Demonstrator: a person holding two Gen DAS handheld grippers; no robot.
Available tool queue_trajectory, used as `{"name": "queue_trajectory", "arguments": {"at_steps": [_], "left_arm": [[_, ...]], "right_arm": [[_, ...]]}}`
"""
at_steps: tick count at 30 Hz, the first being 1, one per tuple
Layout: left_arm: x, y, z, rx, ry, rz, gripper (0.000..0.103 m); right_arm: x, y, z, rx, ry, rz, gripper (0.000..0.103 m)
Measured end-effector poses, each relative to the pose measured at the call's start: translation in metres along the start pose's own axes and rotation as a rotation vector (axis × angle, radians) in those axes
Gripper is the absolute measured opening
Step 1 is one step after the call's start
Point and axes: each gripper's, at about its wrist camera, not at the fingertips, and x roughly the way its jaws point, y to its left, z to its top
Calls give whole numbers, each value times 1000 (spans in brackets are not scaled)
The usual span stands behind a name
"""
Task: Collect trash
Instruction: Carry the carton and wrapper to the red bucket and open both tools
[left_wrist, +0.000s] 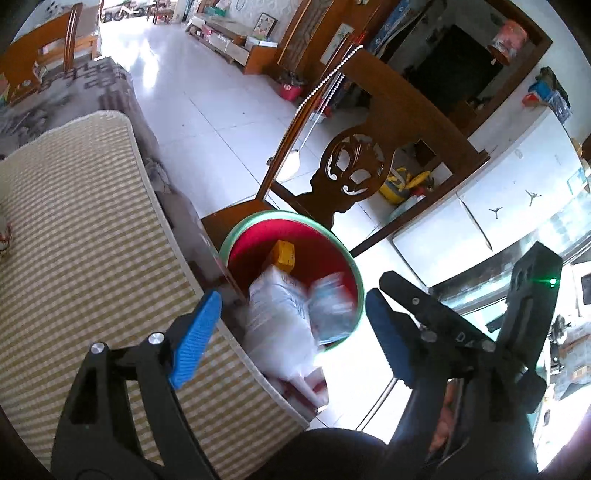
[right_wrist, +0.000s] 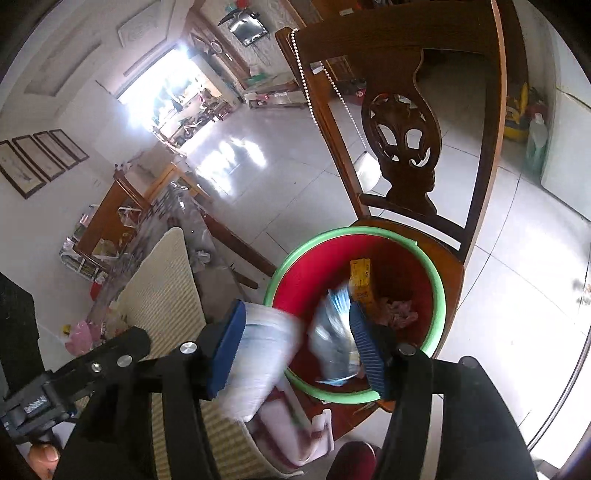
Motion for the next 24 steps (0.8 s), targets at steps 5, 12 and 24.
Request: {"name": "queue_trajectory", "arguments": {"at_steps": [5,12,24], "left_arm": [[-20,23,-10,-51,-47,24,78],[-57,97,-34,-269,-107,87,78],[-192,307,-125,-648,-278,596,78]], "right_arm": [[3,14,-4,-17,12,33,58],[13,80,-24,-117,86,159,58],[32,150,-63,-360,109,128,62]]}}
